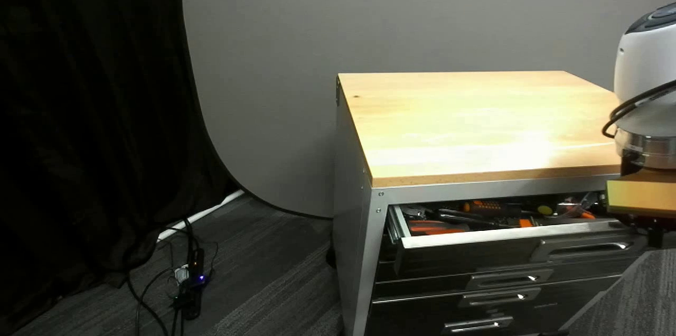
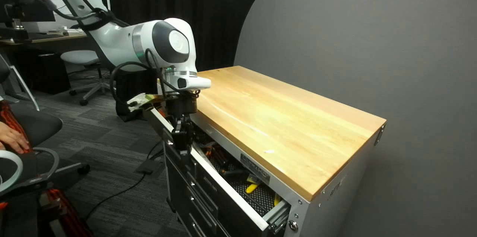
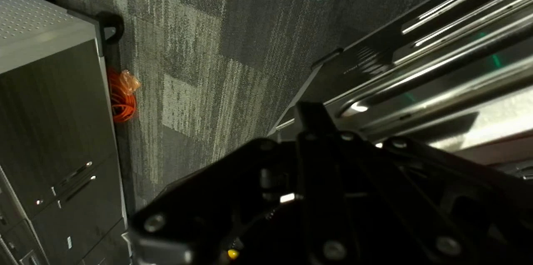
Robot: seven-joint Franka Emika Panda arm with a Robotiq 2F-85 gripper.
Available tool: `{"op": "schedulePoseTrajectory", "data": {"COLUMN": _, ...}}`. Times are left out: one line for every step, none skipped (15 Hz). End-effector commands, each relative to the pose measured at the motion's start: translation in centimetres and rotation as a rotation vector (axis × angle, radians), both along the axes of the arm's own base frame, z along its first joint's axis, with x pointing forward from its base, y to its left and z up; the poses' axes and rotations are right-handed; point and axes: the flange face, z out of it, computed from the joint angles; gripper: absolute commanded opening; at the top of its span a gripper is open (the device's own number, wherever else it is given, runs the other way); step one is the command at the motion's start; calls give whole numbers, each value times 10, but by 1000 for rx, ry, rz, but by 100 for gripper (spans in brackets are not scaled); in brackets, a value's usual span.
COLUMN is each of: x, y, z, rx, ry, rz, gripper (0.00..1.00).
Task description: Put the screwdriver in the drawer and close it
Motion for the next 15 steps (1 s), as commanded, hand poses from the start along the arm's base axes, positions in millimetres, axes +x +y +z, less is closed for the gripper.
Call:
{"op": "schedulePoseTrajectory", "data": {"x": 26, "y": 8, "z": 11, "rx": 41, "ry": -121, "rz": 7, "gripper": 0}}
{"op": "schedulePoseTrajectory", "data": {"x": 30, "y": 6, "z": 15, "rx": 63, "ry": -143, "rz": 0, "gripper": 0}}
{"op": "schedulePoseTrajectory", "data": {"x": 33, "y": 4, "z": 18, "rx": 80, "ry": -163, "rz": -3, "gripper": 0}}
{"op": "schedulePoseTrajectory", "data": {"x": 36, "y": 1, "z": 21, "rx": 96, "ry": -187, "rz": -4, "gripper": 0}}
{"op": "schedulePoseTrajectory", "data": {"x": 39, "y": -1, "z": 23, "rx": 109, "ry": -211, "rz": -2, "gripper": 0}}
{"op": "schedulePoseTrajectory", "data": {"x": 41, "y": -3, "z": 26, "rx": 124, "ry": -240, "rz": -4, "gripper": 0}}
{"op": "schedulePoseTrajectory", "data": {"x": 41, "y": -5, "z": 26, "rx": 133, "ry": -258, "rz": -5, "gripper": 0}}
{"op": "schedulePoseTrajectory", "data": {"x": 40, "y": -7, "z": 26, "rx": 142, "ry": -272, "rz": -4, "gripper": 0}}
{"op": "schedulePoseTrajectory", "data": {"x": 38, "y": -9, "z": 23, "rx": 151, "ry": -282, "rz": -6, "gripper": 0}}
{"op": "schedulePoseTrajectory", "data": {"x": 37, "y": -10, "z": 21, "rx": 160, "ry": -290, "rz": -8, "gripper": 0}}
{"op": "schedulePoseTrajectory", "data": {"x": 35, "y": -11, "z": 20, "rx": 169, "ry": -303, "rz": -9, "gripper": 0}}
{"op": "schedulePoseTrajectory", "data": {"x": 34, "y": -11, "z": 20, "rx": 178, "ry": -316, "rz": -8, "gripper": 0}}
{"op": "schedulePoseTrajectory", "data": {"x": 32, "y": -11, "z": 22, "rx": 179, "ry": -328, "rz": 0, "gripper": 0}}
{"op": "schedulePoseTrajectory", "data": {"x": 30, "y": -11, "z": 26, "rx": 189, "ry": -327, "rz": 9, "gripper": 0}}
{"op": "schedulePoseTrajectory", "data": {"x": 28, "y": -13, "z": 29, "rx": 186, "ry": -318, "rz": 29, "gripper": 1}}
